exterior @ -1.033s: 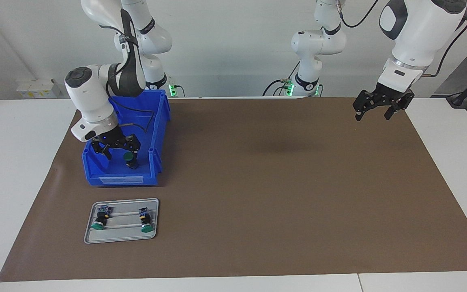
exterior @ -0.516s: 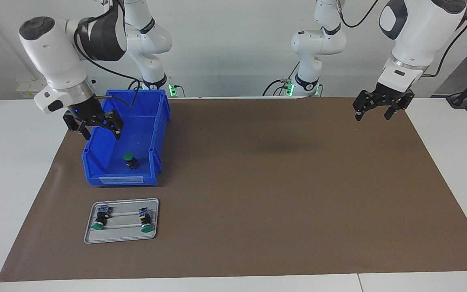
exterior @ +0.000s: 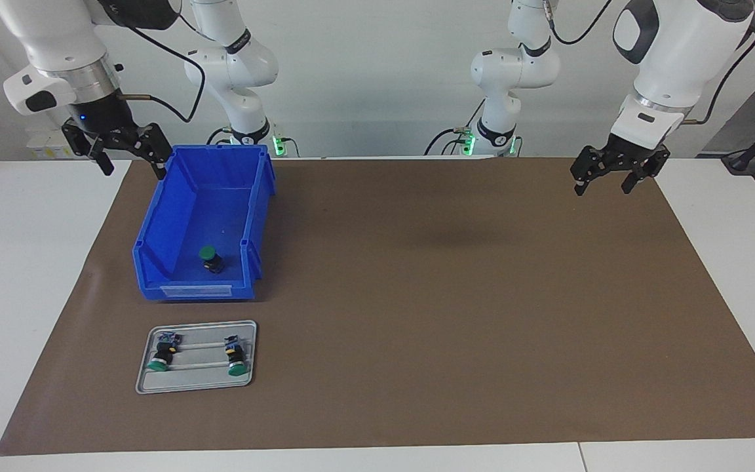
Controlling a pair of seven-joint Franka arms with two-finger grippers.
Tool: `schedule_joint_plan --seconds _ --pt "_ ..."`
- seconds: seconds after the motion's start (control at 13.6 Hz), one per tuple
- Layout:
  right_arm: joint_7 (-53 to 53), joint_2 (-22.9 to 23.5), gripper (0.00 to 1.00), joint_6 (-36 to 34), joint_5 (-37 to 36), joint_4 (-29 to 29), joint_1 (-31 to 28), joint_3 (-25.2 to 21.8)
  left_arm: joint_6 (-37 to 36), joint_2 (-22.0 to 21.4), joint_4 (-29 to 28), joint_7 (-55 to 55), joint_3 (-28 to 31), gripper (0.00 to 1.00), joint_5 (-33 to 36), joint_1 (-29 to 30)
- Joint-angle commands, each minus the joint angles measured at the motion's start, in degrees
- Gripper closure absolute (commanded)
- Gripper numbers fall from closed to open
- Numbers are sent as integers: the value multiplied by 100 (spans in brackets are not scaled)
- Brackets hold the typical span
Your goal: Place and press button with both arms
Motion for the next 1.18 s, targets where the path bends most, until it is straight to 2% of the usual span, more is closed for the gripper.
schedule_joint_plan --seconds 0.0,0.3,0.59,0.81,1.11 --pt "86 -94 0 -67 -69 -111 -71 71 57 -153 -169 22 3 0 -59 11" --pt "33 -42 0 -321 141 -93 -133 62 57 -153 -169 22 3 0 -59 11" --pt "-37 -42 0 -260 124 -119 -141 45 57 -153 -169 22 3 0 -59 11" --pt "-73 -42 0 -295 115 -128 323 -384 57 -153 -169 22 3 0 -59 11" --pt "-81 -33 0 -286 107 -137 263 -386 57 -153 -169 22 3 0 -59 11"
